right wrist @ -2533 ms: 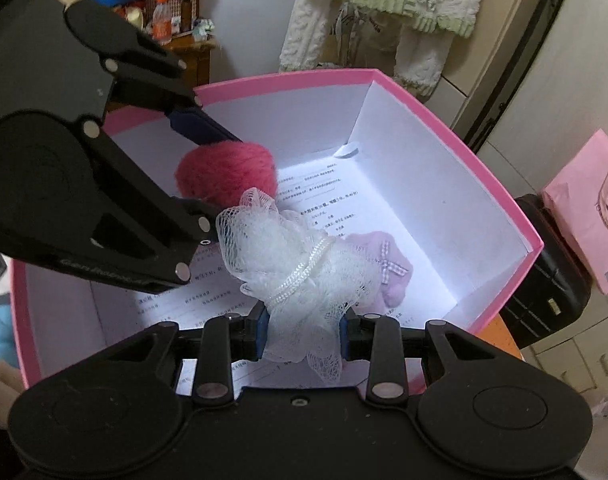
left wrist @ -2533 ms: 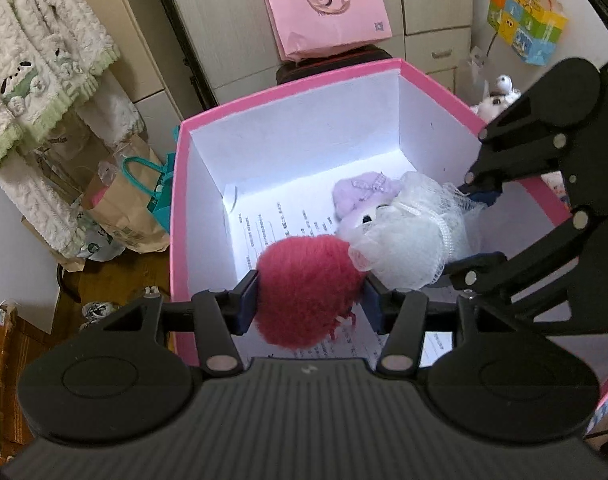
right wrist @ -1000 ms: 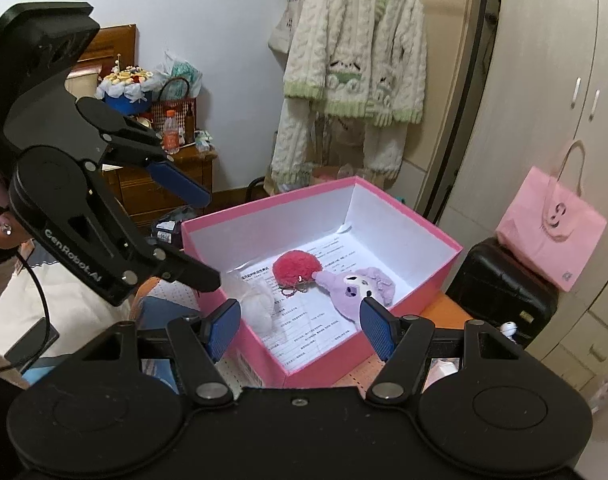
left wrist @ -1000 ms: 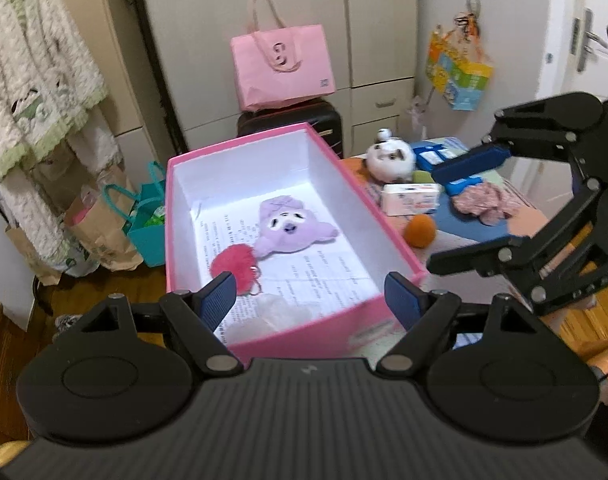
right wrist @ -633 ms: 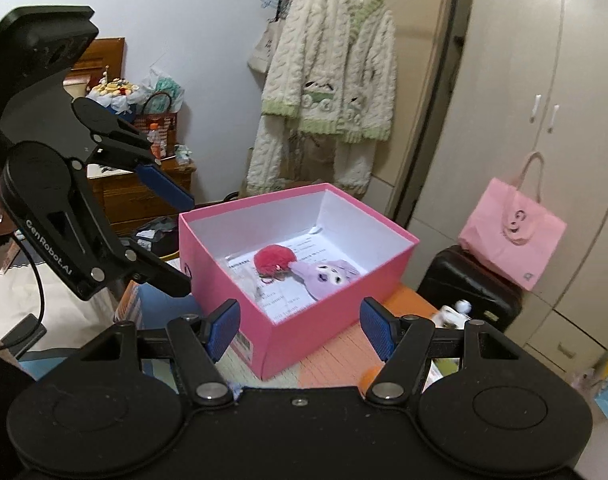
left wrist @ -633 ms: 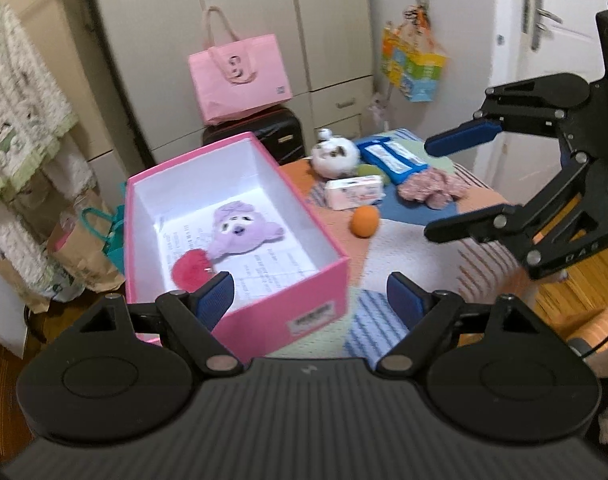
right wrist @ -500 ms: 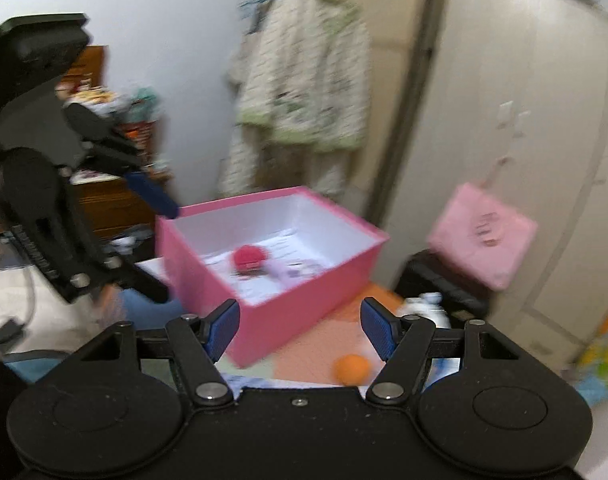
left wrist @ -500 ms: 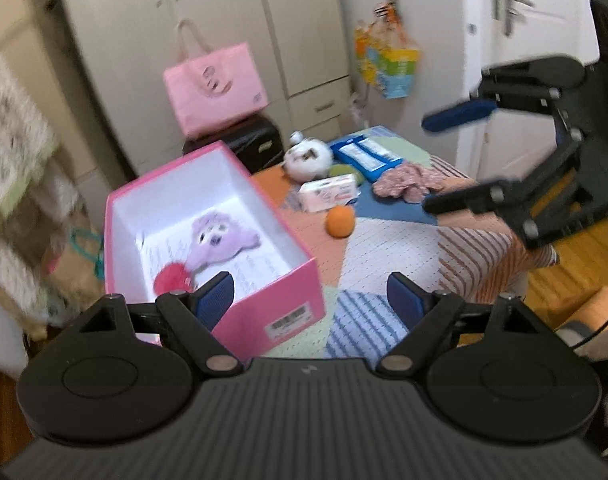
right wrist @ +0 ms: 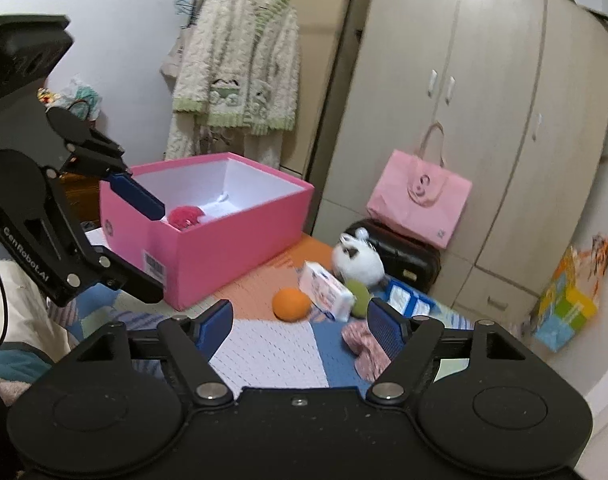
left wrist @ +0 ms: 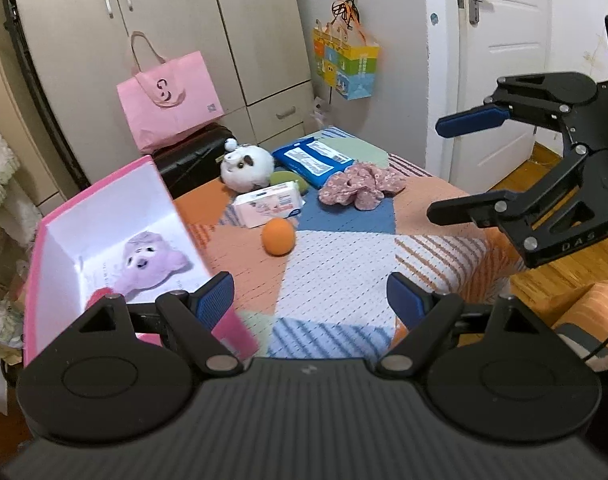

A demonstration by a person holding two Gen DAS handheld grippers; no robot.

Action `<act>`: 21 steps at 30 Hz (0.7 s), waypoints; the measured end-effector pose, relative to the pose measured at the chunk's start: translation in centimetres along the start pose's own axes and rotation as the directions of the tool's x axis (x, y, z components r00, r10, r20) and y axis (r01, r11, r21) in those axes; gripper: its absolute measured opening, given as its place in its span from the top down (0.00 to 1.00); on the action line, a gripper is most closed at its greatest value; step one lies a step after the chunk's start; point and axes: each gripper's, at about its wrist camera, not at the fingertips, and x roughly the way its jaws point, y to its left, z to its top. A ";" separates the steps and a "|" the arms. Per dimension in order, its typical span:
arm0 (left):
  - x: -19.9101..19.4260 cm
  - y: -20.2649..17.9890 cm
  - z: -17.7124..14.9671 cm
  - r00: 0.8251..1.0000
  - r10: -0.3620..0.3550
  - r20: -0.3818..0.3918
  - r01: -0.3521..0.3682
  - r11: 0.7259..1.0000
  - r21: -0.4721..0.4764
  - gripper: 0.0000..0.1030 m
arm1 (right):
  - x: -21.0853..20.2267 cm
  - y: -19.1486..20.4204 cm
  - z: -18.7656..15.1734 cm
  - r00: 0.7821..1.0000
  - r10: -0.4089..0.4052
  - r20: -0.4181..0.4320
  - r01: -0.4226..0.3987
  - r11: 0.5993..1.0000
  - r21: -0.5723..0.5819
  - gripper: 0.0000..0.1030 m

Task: Organize soft objects
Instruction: 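Move the left tool to the orange ball while the right tool approaches the pink floral cloth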

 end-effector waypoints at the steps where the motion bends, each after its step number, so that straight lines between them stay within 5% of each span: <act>1: 0.4 -0.1 0.0 1.000 -0.001 0.000 0.001 1.000 -0.005 0.19 | 0.1 -0.4 -0.4 1.000 0.000 -0.004 0.000 1.000 0.015 0.24; 7: 2.6 -0.8 0.7 0.999 0.035 0.028 -0.035 0.999 -0.020 0.21 | 1.6 -3.6 -2.4 1.000 0.000 -0.011 0.002 0.990 0.139 0.24; 13: 3.6 -1.6 1.6 0.985 0.113 0.129 -0.106 0.993 -0.058 0.22 | 3.6 -5.5 -4.1 0.990 -0.114 0.082 0.097 0.978 0.186 0.24; 21: 8.3 -2.2 2.0 0.967 0.201 0.157 -0.187 0.977 -0.102 0.22 | 8.2 -8.6 -5.7 0.995 -0.080 0.059 0.056 0.944 0.324 0.23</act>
